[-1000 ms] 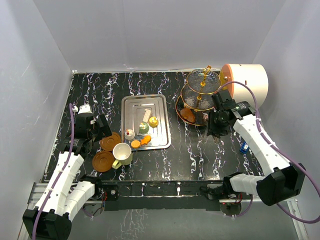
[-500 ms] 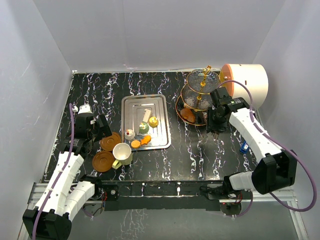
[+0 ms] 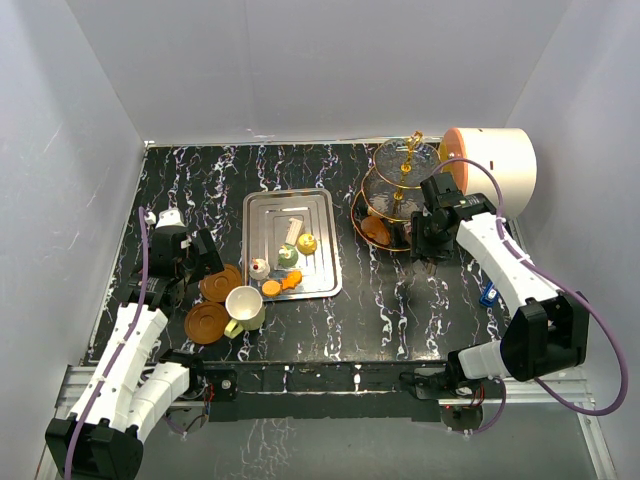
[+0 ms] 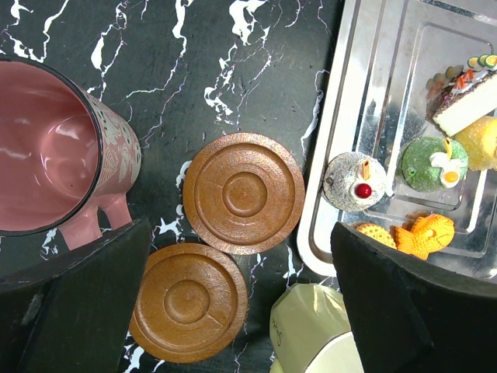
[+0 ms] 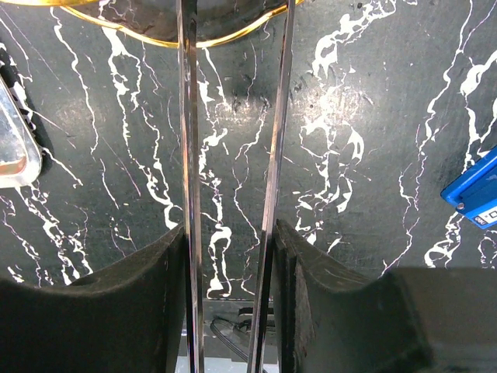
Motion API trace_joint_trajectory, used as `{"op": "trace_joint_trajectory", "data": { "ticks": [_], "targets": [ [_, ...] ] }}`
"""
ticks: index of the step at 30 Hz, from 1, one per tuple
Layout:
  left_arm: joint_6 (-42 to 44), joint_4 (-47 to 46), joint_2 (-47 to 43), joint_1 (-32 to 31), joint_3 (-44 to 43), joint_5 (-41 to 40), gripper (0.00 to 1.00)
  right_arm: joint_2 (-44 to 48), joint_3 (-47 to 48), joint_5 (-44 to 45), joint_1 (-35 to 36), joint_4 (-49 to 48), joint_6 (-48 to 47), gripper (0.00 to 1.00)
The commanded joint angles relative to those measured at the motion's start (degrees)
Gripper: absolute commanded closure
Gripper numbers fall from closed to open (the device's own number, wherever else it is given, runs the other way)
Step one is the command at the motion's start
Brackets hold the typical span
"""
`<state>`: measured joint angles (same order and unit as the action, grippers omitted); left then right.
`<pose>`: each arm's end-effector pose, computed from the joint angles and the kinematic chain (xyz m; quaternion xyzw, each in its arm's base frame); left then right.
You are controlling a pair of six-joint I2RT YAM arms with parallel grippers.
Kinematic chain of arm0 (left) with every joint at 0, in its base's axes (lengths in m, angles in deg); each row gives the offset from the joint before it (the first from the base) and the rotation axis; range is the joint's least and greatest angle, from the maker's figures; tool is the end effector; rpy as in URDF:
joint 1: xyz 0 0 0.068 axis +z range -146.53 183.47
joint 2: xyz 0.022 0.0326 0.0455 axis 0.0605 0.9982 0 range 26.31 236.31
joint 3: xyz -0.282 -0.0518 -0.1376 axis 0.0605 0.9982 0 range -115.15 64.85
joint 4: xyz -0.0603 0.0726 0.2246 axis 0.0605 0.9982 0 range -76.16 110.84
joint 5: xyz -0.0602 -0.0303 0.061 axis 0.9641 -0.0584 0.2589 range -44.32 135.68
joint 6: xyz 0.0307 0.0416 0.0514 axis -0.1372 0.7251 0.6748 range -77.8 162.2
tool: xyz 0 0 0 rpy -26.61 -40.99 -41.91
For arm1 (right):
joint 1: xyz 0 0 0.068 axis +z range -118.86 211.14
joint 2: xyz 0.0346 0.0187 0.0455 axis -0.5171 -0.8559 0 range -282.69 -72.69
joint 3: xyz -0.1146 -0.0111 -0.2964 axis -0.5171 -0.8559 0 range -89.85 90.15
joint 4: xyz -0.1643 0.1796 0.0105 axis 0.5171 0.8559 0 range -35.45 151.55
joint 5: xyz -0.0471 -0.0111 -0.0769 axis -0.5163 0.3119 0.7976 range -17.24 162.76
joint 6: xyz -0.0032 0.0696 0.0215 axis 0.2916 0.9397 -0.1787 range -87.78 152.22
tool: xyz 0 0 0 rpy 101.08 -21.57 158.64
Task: Serve the afternoon tea
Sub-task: Place the desert on the desert table.
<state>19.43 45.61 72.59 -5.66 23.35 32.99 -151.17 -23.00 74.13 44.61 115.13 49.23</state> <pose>0.1428 -0.0094 0.2996 -0.1547 0.8755 -0.0279 0.4569 0.2263 0.0528 0.3028 0.0324 0.9874 0.0293 0.1524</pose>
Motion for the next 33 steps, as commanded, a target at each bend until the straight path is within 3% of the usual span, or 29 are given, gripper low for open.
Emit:
{"op": "trace_joint_trajectory", "data": {
  "ticks": [1, 15, 33],
  "targets": [
    [0.0, 0.8, -0.7, -0.1, -0.8, -0.5, 0.01, 0.5, -0.2, 0.0, -0.5, -3.4, -0.4, 0.60],
    [0.2, 0.6, -0.7, -0.2, -0.7, 0.0, 0.01, -0.1, -0.7, 0.1, -0.5, -3.1, 0.2, 0.59],
    [-0.5, 0.3, -2.0, -0.1, -1.1, -0.5, 0.01, 6.1, 0.4, -1.8, -0.6, -0.4, 2.2, 0.57]
  ]
}}
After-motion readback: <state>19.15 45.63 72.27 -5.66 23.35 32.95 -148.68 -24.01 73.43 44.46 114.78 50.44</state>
